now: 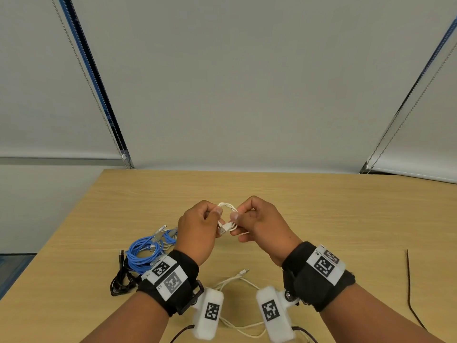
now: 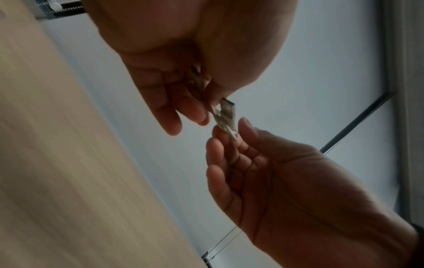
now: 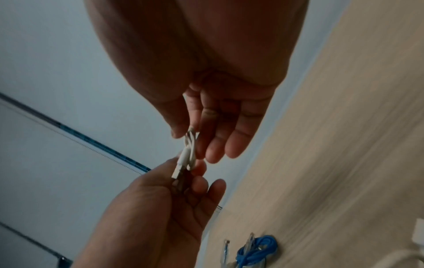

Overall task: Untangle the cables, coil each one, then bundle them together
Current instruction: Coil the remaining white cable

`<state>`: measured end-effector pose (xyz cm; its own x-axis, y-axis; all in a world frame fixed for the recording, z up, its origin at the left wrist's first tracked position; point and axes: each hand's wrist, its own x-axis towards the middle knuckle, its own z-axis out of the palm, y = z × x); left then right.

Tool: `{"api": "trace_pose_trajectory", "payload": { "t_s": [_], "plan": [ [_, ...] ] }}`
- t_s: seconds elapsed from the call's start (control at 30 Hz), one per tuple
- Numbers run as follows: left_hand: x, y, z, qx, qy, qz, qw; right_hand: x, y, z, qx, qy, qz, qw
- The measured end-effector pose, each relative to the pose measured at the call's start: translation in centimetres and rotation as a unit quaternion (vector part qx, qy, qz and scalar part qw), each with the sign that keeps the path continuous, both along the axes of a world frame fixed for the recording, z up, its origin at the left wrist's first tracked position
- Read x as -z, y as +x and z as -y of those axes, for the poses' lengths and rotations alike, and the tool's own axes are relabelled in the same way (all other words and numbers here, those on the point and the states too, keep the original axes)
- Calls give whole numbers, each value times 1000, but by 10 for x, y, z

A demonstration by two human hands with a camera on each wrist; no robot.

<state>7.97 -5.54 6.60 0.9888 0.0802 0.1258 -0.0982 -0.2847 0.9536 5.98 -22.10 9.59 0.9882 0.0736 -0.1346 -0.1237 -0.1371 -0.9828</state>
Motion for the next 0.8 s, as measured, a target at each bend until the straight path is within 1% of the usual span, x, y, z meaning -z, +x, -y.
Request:
{"api": "trace_pose_trajectory", "payload": {
  "t_s": [0.07, 0.17, 0.27, 0.33, 0.37, 0.47, 0.57, 0.67, 0.73, 0.77, 0.8],
  "plan": [
    [-2, 1, -1, 8, 3, -8, 1000, -2, 1, 2, 7, -90, 50, 995],
    [-5, 6, -6, 32, -14, -63, 997, -3, 5, 10, 0, -227, 119, 967],
    [-7, 8, -9, 68, -92, -151, 982, -2, 6, 13, -21, -301, 161, 940],
    [-7, 8, -12, 79, -165, -210, 960, -1, 4, 12, -32, -336, 183, 924],
    [-8, 8, -13, 86, -210, -238, 944, 0, 3, 11, -35, -346, 192, 918],
    [-8, 8, -15, 95, -320, -301, 893, 0, 2, 10, -39, -360, 206, 909],
    [-8, 6, -16, 115, -387, -310, 861, 0, 3, 12, -33, -349, 197, 915],
    [-7, 3, -16, 164, -415, -301, 843, 1, 4, 12, -35, -329, 178, 927],
    [-7, 2, -15, 175, -429, -292, 837, 2, 5, 11, -39, -295, 157, 942],
    [-7, 2, -15, 173, -429, -285, 840, 2, 5, 10, -41, -269, 141, 952],
    [-7, 2, -15, 168, -418, -275, 849, 1, 6, 9, -44, -242, 124, 961]
  ]
}}
